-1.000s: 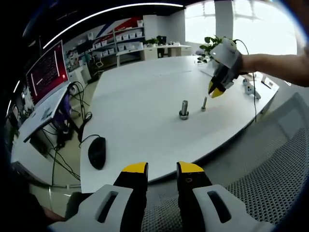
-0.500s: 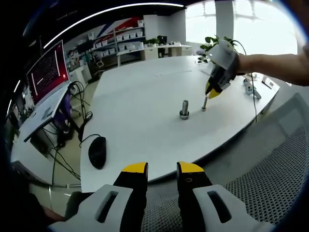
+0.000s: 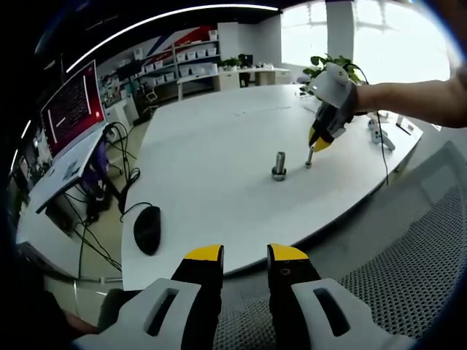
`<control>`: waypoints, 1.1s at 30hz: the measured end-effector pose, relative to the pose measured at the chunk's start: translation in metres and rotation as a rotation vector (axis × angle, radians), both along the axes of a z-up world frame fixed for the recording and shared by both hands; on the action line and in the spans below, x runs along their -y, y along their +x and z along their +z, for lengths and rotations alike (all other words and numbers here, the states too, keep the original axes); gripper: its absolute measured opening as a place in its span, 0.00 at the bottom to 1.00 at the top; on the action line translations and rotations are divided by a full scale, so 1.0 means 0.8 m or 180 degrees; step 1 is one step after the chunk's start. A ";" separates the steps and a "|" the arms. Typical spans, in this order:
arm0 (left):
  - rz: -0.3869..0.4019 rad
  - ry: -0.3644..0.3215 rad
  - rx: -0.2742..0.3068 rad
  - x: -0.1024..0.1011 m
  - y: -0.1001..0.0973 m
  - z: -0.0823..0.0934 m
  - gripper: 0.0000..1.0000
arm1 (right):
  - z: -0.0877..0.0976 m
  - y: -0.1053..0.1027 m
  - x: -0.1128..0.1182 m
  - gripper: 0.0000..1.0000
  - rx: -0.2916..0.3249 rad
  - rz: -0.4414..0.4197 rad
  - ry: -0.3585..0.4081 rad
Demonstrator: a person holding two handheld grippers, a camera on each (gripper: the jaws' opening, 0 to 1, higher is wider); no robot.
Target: Place the washer onto the threaded stud by aligning its center hole with the stud, sliding it down to the base, and recovering from edge contact or off-axis alignment until the washer reaches the visible bottom stop.
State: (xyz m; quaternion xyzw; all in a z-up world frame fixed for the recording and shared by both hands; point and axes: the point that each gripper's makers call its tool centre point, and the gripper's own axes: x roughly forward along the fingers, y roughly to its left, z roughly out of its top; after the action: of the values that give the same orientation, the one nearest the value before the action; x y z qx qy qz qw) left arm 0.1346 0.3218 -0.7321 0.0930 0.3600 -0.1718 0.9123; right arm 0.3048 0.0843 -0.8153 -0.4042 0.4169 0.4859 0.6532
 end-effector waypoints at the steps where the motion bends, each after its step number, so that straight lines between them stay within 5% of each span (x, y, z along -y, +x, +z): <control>1: 0.0000 0.0000 0.0000 0.000 0.000 0.000 0.22 | -0.001 0.001 0.000 0.14 -0.0007 0.0007 -0.0006; 33: 0.0010 0.0020 -0.0018 -0.001 0.000 -0.001 0.22 | -0.034 -0.005 0.007 0.14 -0.0162 -0.0025 -0.0128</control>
State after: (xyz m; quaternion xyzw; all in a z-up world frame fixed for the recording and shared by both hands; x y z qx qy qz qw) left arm 0.1343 0.3229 -0.7331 0.0948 0.3633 -0.1695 0.9112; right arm 0.3011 0.0788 -0.8427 -0.4032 0.4447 0.4850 0.6360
